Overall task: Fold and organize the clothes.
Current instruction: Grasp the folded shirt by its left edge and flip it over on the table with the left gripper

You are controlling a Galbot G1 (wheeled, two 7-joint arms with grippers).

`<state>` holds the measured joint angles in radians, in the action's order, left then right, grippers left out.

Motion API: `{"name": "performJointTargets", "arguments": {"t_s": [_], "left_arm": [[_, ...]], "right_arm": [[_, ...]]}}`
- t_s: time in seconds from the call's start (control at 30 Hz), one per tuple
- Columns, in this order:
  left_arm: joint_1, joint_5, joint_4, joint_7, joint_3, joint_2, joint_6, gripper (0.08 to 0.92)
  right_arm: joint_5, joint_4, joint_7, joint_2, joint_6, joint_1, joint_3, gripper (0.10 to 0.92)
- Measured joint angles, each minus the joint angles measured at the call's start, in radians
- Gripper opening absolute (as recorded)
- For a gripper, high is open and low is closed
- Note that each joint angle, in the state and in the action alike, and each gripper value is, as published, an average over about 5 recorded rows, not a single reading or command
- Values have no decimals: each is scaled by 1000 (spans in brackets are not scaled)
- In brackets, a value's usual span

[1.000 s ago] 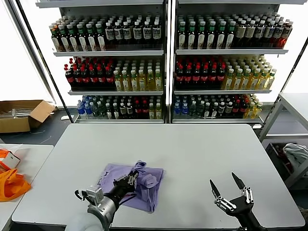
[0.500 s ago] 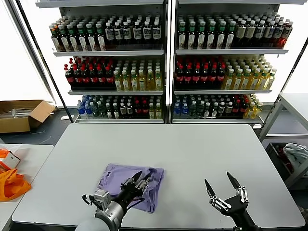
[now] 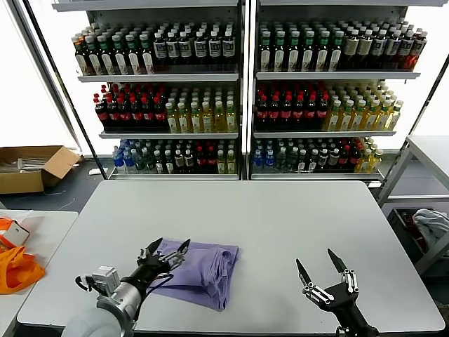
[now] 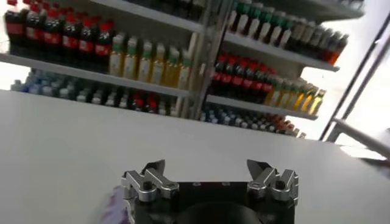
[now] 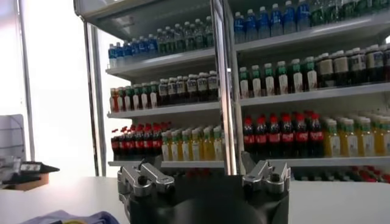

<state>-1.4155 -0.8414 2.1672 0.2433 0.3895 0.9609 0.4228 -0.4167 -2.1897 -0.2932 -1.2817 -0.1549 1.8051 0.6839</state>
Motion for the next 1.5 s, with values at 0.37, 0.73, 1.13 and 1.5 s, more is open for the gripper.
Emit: {"name": "performJointTargets", "arguments": {"t_s": [0.37, 0.73, 1.13, 1.5], "left_arm": [[-8, 43, -119, -29, 42, 8, 61, 823], [-4, 54, -203, -69, 47, 25, 57, 680], [0, 60, -234, -105, 30, 55, 12, 334], [-27, 46, -217, -87, 114, 85, -41, 118]], "right_arm": [[-6, 8, -2, 8, -7, 11, 9, 823], [-13, 12, -10, 7, -1, 8, 11, 823], [-18, 8, -22, 17, 7, 8, 9, 823], [-20, 12, -25, 30, 19, -12, -6, 823]]}}
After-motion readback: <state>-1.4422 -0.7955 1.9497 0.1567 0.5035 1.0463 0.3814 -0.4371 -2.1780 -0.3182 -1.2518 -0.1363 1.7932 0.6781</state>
